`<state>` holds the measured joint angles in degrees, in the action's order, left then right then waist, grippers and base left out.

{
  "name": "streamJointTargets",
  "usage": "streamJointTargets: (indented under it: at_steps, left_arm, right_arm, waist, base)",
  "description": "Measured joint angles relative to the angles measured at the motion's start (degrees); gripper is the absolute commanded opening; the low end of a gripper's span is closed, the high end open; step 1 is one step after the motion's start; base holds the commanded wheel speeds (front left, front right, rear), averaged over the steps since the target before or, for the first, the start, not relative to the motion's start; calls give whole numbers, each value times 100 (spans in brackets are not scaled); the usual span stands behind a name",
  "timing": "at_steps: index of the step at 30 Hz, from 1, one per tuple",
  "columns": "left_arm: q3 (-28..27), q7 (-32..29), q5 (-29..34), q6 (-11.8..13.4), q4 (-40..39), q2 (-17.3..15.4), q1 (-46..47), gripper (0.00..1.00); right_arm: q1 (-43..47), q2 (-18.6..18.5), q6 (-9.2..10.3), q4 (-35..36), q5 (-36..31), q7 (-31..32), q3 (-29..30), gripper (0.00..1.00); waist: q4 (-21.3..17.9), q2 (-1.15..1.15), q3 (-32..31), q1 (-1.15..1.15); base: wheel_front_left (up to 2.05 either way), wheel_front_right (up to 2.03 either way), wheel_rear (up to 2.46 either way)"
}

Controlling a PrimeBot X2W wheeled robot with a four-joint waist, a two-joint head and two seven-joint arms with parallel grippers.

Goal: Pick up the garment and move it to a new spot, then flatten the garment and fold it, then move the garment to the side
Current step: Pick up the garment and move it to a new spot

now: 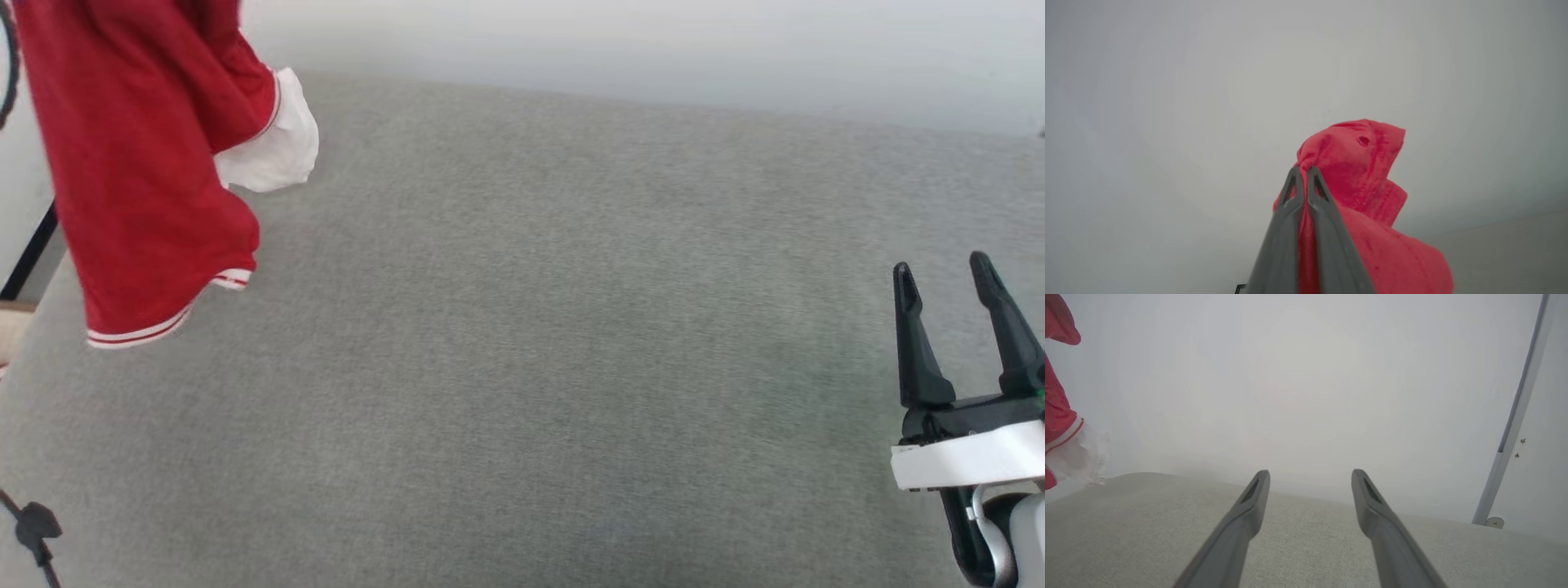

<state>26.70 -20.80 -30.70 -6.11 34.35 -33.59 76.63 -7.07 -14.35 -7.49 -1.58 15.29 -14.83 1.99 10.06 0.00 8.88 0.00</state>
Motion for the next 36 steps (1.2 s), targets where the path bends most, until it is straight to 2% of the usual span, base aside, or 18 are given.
streamJointTargets:
  at_steps: [7, 8, 14, 19, 28, 33, 36]
  left_arm:
    - [87, -1032, -189, 408, -1847, -88, -480, 0]
    - [87, -1032, -189, 408, -1847, -88, -480, 0]
    - [224, -1707, -355, 692, -3129, -119, -812, 0]
    - [433, -2104, -481, 882, -3794, -12, -1172, 0]
    - [1045, -2796, -868, 1144, -3886, 160, -2308, 0]
    - [1289, -2876, -1077, 1201, -3332, 230, -2953, 0]
    - [1401, -2766, -1144, 1138, -2814, 265, -3245, 0]
  right_arm:
    - [59, 177, 0, 8, -16, -13, 81, 100]
    - [59, 177, 0, 8, -16, -13, 81, 100]
    - [53, 286, 0, 89, -18, -14, 174, 100]
    - [21, 367, 0, 98, -9, -15, 203, 100]
    - [-42, 582, 0, 32, 34, -15, 166, 100]
    - [-64, 667, 0, -31, 64, -15, 48, 100]
    - [-154, 697, 0, -75, 80, -15, -21, 100]
  waist:
    - [-407, 0, -95, 0]
    - [-407, 0, -95, 0]
    - [-853, 0, -69, 0]
    - [-1244, 0, 33, 0]
    - [-1877, 0, 308, 0]
    - [-2124, 0, 453, 0]
    - [-2256, 0, 517, 0]
  base:
    - [0, 0, 0]
    - [0, 0, 0]
    - [0, 0, 0]
    - [0, 0, 0]
    - [0, 0, 0]
    - [0, 0, 0]
    - [0, 0, 0]
